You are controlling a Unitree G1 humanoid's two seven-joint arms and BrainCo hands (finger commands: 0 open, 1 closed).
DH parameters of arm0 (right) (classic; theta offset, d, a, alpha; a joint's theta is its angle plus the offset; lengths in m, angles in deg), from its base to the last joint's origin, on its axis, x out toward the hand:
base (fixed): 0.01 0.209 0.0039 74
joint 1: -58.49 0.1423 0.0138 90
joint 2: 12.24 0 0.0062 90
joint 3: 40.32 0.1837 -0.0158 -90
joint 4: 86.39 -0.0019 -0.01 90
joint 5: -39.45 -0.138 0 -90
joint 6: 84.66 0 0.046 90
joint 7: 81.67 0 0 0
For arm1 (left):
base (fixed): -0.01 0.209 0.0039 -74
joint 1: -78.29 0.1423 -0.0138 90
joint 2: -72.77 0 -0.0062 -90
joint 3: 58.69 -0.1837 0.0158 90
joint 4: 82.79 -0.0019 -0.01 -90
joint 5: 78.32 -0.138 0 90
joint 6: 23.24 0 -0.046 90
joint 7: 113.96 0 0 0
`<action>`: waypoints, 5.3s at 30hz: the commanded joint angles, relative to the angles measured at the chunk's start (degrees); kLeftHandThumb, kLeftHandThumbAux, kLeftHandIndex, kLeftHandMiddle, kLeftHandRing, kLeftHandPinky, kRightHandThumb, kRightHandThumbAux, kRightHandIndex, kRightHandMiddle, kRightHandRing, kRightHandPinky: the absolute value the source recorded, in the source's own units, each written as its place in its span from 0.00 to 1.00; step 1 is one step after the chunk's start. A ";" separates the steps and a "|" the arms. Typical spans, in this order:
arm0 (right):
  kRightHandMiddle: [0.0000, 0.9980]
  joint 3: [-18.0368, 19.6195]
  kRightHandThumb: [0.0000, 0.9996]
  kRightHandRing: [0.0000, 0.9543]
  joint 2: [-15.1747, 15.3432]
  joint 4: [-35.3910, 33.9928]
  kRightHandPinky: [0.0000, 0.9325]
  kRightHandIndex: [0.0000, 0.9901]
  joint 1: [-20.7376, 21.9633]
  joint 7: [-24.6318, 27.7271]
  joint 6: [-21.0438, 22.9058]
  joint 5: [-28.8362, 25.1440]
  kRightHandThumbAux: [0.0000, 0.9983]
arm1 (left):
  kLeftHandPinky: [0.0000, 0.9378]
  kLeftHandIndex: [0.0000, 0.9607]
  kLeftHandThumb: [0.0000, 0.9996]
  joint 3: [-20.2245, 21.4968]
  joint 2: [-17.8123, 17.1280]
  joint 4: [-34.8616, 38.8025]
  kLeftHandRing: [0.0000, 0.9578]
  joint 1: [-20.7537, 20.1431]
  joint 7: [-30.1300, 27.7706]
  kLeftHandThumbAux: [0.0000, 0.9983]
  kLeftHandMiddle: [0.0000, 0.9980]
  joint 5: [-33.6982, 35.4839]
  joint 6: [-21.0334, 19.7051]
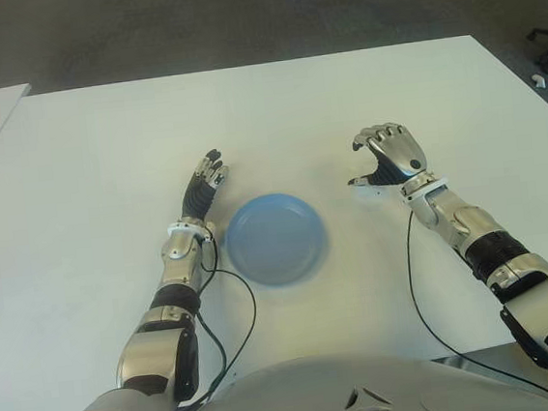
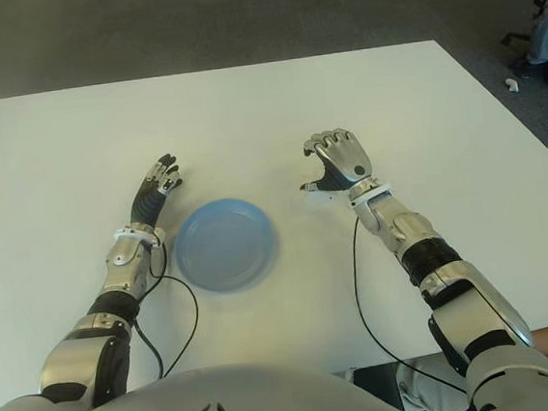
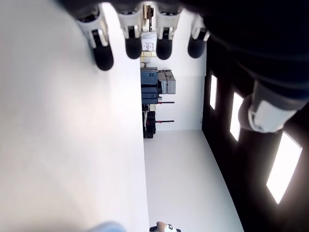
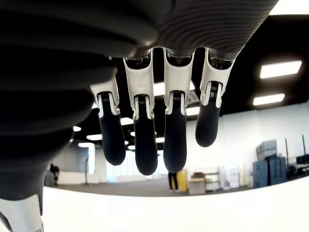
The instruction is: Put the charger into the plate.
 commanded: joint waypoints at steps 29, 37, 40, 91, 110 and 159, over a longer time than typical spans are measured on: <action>0.00 3.98 0.33 0.00 4.14 1.73 0.00 0.00 -3.33 20.46 -7.90 -8.53 0.08 | 0.07 0.04 0.00 -1.52 0.49 -5.70 0.04 5.42 -1.97 0.47 0.04 -1.64 -6.59; 0.00 4.81 0.32 0.00 4.65 2.30 0.00 0.00 -4.09 23.21 -7.91 -9.29 0.06 | 0.06 0.04 0.00 -1.92 -0.05 -6.42 0.03 5.16 -2.80 0.47 0.03 -2.11 -7.00; 0.00 4.83 0.32 0.00 4.97 3.43 0.00 0.00 -4.13 24.10 -8.62 -9.51 0.06 | 0.06 0.04 0.00 -1.98 -0.40 -7.24 0.03 4.91 -3.03 0.48 0.03 -2.27 -7.03; 0.00 -3.61 0.30 0.00 3.67 16.66 0.00 0.00 0.40 19.57 -7.21 -1.24 0.09 | 0.09 0.05 0.00 -1.18 -1.83 -10.38 0.07 3.96 -6.33 0.51 0.08 -1.72 -3.89; 0.00 -9.93 0.30 0.00 1.94 17.11 0.00 0.00 -0.05 16.26 0.31 4.37 0.08 | 0.11 0.08 0.00 -0.66 -1.26 -9.37 0.09 4.81 -7.65 0.49 0.10 -0.74 -2.74; 0.00 -18.27 0.35 0.00 4.64 10.01 0.00 0.00 -1.50 20.04 9.45 11.03 0.11 | 0.11 0.10 0.00 -0.68 -0.46 -6.97 0.10 5.95 -8.89 0.47 0.12 0.54 -3.18</action>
